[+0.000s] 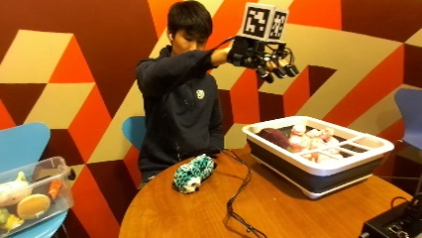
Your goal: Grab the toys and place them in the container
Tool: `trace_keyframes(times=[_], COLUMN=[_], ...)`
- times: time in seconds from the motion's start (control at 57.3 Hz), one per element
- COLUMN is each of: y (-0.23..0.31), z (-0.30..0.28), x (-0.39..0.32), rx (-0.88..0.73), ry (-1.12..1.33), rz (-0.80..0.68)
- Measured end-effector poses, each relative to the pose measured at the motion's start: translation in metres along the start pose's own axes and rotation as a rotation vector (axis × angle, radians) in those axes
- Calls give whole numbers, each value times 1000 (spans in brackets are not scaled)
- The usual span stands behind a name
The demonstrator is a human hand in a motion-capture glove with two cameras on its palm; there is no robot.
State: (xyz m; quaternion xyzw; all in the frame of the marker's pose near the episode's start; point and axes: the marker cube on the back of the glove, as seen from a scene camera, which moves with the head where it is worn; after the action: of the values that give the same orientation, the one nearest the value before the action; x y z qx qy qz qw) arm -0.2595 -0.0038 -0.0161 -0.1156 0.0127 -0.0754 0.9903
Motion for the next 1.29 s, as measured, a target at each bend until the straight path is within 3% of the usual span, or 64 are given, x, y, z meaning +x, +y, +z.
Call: trace_keyframes(times=[0.297,0.489,0.751,0.89,1.047,1.292], y=[66,95,85,76,64,56], z=[67,132,238,285,306,313], x=[145,199,196,182,182,199], rx=[-68,-158,-234,-173,-30,36], ry=[6,-39,-36,-110,-128,-216], rz=[120,135,33,-36,-57,-38])
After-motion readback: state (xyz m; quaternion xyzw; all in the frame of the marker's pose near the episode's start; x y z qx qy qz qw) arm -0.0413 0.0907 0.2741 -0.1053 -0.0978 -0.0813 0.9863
